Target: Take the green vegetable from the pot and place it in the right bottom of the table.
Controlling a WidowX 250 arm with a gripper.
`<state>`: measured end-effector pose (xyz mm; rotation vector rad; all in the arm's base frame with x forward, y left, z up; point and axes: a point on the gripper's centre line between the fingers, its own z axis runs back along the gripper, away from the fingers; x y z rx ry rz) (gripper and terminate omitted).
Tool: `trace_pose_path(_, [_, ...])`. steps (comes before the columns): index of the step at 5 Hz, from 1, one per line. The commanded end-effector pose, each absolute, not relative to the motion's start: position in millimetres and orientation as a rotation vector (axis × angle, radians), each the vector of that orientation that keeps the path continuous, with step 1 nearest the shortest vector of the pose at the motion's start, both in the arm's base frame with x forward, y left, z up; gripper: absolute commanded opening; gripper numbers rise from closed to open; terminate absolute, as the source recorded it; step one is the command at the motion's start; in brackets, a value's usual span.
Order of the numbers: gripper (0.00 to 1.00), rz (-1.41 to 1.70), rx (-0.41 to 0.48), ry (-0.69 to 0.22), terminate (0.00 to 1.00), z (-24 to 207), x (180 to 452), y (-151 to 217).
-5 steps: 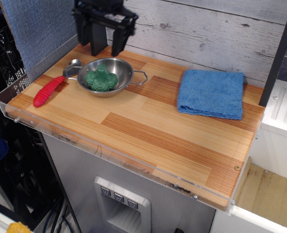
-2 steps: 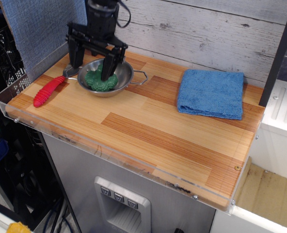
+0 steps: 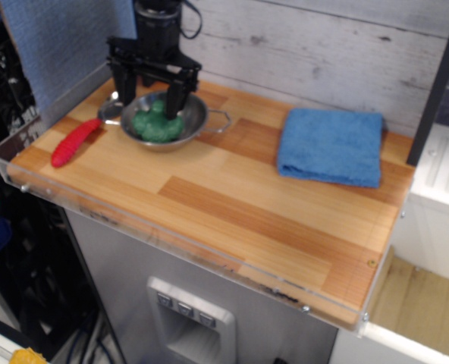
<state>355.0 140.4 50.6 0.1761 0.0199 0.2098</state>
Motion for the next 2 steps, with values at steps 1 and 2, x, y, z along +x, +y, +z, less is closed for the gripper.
trace_pose_path(1, [1.0, 0.212, 0.165, -0.109, 0.0, 72.6, 357.3, 143.4])
trace_pose_path(2, [1.0, 0.206, 0.151, -0.108, 0.0, 70.7, 356.1, 141.9])
